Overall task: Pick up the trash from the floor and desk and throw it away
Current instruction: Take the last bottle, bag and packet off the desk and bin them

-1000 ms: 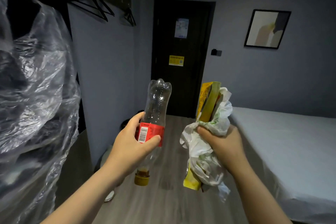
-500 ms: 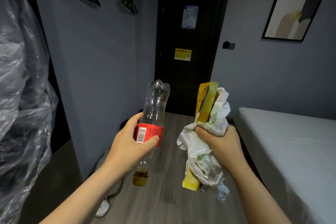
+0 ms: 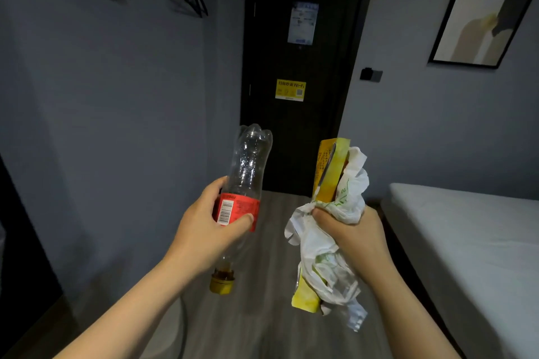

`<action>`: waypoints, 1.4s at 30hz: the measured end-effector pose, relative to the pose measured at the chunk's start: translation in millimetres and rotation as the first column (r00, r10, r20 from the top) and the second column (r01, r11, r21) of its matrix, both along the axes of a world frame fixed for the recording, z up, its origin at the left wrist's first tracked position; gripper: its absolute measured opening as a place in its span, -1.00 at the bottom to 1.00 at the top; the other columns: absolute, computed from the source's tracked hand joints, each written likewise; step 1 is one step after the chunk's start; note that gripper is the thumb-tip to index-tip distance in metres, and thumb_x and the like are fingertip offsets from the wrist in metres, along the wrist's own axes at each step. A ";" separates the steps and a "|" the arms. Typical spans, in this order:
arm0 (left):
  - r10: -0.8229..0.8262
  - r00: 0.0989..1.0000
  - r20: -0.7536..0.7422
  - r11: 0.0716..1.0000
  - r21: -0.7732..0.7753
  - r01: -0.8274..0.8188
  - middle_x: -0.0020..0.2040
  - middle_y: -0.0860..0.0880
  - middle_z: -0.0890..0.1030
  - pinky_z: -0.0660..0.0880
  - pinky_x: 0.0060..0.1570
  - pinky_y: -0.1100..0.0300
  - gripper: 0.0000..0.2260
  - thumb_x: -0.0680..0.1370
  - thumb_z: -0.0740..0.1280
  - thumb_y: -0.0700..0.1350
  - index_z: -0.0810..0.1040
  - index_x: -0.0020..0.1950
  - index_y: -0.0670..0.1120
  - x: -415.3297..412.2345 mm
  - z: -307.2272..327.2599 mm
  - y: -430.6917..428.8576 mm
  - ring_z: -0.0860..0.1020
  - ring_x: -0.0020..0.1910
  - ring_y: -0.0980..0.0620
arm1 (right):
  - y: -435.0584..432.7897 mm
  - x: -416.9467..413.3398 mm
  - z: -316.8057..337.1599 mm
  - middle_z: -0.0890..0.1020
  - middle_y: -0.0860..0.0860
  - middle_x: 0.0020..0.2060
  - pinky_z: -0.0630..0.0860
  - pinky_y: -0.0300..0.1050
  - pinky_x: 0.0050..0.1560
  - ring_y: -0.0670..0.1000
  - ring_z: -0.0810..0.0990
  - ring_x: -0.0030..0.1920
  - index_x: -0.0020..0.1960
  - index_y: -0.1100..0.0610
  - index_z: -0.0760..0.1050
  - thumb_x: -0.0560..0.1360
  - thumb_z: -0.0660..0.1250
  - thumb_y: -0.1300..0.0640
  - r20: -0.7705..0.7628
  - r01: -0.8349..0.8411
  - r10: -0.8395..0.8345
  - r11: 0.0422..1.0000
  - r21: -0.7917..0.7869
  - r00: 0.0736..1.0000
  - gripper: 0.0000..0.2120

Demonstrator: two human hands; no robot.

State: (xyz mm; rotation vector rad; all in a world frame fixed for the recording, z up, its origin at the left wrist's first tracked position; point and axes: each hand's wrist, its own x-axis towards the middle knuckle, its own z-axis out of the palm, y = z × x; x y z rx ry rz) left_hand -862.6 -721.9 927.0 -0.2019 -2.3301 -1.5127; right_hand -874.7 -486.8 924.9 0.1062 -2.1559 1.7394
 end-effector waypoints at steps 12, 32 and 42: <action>0.078 0.997 0.016 0.997 0.003 -0.078 -0.11 0.17 0.57 0.40 -0.40 0.54 -0.37 0.29 0.47 0.07 0.32 0.31 0.23 -204.2 -21.0 33.2 0.56 -0.22 0.35 | 34.7 -206.7 -10.8 0.69 -0.14 -0.24 0.50 -0.40 -0.35 -0.18 0.66 -0.23 -0.15 -0.01 0.61 0.39 0.46 0.15 -0.027 -0.050 0.050 0.998 -0.025 0.998 -0.91; 0.183 0.979 0.085 0.982 0.038 -0.187 0.03 0.20 0.51 0.45 -0.39 0.48 -0.26 0.31 0.51 0.07 0.26 0.42 0.20 -493.5 -54.6 50.2 0.58 -0.11 0.26 | 57.6 -516.7 -30.4 0.70 -0.06 -0.25 0.52 -0.36 -0.34 -0.12 0.67 -0.24 -0.16 0.05 0.61 0.39 0.46 0.18 0.022 -0.191 0.191 0.982 -0.005 0.981 -0.93; 0.175 0.976 0.133 0.979 0.082 -0.187 0.16 0.11 0.52 0.50 -0.15 0.31 -0.22 0.27 0.45 0.14 0.22 0.44 0.18 -649.4 -52.3 -1.4 0.60 -0.02 0.11 | -1.2 -681.8 -33.3 0.68 -0.09 -0.23 0.55 -0.31 -0.29 -0.11 0.66 -0.22 -0.13 0.00 0.58 0.39 0.44 0.14 0.011 -0.241 0.241 0.967 0.086 0.971 -0.91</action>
